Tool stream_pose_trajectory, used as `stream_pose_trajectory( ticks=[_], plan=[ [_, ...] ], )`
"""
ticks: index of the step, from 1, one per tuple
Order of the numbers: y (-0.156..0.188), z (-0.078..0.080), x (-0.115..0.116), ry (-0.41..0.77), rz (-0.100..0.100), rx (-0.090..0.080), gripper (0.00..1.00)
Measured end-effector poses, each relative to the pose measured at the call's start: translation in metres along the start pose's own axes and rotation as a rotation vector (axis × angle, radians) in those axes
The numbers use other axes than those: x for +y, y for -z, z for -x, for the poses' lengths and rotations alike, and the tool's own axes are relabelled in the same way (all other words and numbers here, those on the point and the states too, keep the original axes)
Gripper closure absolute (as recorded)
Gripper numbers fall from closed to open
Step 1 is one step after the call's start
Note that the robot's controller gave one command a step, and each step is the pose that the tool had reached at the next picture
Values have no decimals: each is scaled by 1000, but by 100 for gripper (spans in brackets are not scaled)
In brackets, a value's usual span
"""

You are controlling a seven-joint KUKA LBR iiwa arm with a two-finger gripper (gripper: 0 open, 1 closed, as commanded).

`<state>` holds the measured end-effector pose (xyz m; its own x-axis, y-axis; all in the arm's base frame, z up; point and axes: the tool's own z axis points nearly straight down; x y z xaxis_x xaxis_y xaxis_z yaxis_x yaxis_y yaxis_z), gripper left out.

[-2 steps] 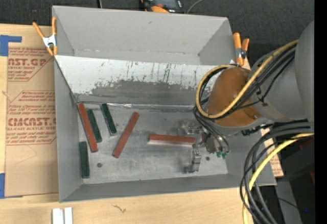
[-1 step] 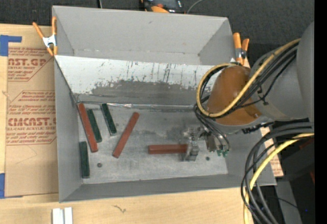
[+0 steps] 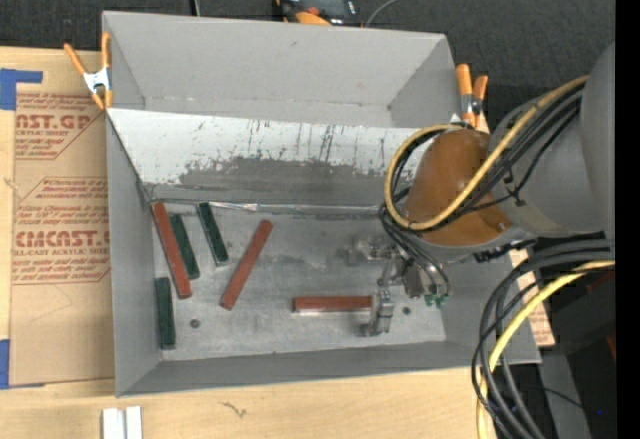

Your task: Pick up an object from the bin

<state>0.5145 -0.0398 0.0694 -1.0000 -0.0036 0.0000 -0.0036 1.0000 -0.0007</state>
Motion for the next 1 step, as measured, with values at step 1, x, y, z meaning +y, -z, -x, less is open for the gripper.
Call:
stream_pose_trajectory(
  ticks=[1],
  plan=[
    [0,0,0,0,0,0,100]
  ],
)
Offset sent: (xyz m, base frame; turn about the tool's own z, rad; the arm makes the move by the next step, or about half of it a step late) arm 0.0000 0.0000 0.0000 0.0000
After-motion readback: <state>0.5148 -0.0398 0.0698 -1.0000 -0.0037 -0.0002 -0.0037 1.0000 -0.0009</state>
